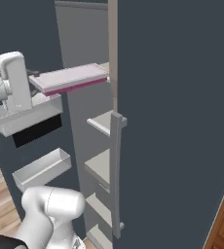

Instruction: The ice cube tray has been filled with water. Take the tray and place it in the freezer to make ice. Close the freezer door after placing the tray.

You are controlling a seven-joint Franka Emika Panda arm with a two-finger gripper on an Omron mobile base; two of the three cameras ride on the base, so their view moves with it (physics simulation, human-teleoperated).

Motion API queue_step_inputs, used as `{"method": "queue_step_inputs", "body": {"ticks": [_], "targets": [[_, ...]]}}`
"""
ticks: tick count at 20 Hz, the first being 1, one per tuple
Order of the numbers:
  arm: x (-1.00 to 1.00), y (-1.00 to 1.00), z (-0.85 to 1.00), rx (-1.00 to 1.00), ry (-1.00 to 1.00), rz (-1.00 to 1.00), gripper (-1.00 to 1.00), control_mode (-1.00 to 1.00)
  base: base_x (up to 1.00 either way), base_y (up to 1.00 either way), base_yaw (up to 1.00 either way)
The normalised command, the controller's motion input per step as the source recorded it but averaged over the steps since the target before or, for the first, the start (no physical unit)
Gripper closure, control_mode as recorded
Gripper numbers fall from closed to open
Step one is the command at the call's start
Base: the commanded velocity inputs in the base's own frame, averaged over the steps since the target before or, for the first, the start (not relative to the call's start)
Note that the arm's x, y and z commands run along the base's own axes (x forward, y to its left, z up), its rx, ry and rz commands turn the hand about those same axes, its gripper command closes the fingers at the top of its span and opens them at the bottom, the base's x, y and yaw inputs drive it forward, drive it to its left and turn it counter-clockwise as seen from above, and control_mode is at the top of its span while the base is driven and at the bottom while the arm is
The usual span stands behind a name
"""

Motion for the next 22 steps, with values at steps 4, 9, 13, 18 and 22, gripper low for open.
{"method": "queue_step_inputs", "body": {"ticks": [4, 9, 13, 18, 22], "targets": [[0.31, -0.57, 0.18, 0.00, 0.21, 0.00, 1.00, -1.00, 0.00, 0.00, 0.00], [0.54, -0.52, 0.10, 0.01, 0.24, 0.00, 1.00, -1.00, 0.00, 0.00, 0.00], [0.66, -0.47, 0.01, 0.00, 0.21, 0.00, 1.00, -1.00, 0.00, 0.00, 0.00], [0.87, -0.44, 0.00, 0.00, 0.21, 0.03, 1.00, -1.00, 0.00, 0.00, 0.00], [0.99, -0.29, -0.09, 0.00, 0.15, 0.05, 1.00, -1.00, 0.00, 0.00, 0.00]]}}
